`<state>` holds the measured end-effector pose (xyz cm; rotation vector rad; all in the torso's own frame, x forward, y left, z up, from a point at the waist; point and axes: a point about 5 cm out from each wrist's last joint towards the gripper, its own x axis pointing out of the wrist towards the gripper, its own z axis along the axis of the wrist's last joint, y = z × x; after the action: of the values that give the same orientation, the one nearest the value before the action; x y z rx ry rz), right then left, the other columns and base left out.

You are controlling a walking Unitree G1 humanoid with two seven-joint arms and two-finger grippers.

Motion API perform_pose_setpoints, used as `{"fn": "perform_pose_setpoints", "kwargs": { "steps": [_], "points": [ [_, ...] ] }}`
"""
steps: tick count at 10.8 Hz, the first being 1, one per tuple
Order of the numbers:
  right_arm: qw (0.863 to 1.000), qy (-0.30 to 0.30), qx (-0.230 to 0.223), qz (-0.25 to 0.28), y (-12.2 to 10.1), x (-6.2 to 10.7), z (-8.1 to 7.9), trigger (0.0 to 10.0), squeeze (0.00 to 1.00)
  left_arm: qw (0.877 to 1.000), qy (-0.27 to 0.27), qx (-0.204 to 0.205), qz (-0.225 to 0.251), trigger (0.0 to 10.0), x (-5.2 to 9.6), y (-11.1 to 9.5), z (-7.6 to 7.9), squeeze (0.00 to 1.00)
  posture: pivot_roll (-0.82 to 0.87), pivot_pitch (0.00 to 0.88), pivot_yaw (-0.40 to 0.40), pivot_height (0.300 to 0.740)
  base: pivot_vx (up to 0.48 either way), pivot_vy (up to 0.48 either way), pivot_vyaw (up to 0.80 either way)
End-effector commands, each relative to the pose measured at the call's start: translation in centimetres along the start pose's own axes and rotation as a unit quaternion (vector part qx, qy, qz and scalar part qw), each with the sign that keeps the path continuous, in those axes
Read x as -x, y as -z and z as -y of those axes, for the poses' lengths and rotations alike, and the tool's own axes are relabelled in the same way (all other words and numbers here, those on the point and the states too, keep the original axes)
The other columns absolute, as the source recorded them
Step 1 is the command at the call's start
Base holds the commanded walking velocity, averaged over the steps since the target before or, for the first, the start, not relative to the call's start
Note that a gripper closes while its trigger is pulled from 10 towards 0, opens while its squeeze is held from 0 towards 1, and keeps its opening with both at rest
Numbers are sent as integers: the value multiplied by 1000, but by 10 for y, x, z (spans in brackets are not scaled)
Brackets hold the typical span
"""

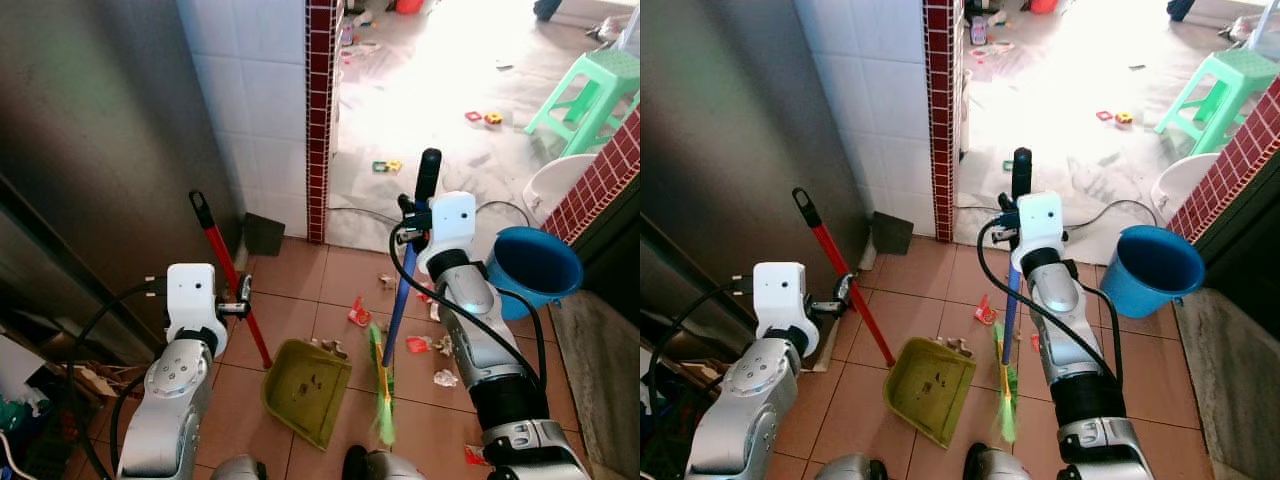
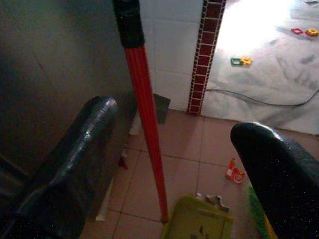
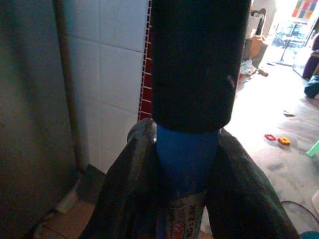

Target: Sweep floor

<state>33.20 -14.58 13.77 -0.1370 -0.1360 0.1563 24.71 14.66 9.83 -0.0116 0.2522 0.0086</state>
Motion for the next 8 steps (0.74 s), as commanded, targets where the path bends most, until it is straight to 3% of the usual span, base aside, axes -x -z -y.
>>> {"fn": "perform_pose_setpoints", "kwargs": {
  "steps": [1,5,8],
  "points": [
    [1000,5,8,14,-7,4,5,10000,0,1000,-14,-7,-5,10000,-1,3,-7,0,-26,92,12,740,0,0,0],
    [999,27,29,-24,2,43,27,10000,0,998,-48,-45,6,10000,-17,5,-36,0,-90,200,21,740,0,0,0],
    [998,33,39,-42,1,58,34,10000,0,996,-37,-75,24,10000,-31,7,-40,0,-121,265,15,740,0,0,0]
  ]
}}
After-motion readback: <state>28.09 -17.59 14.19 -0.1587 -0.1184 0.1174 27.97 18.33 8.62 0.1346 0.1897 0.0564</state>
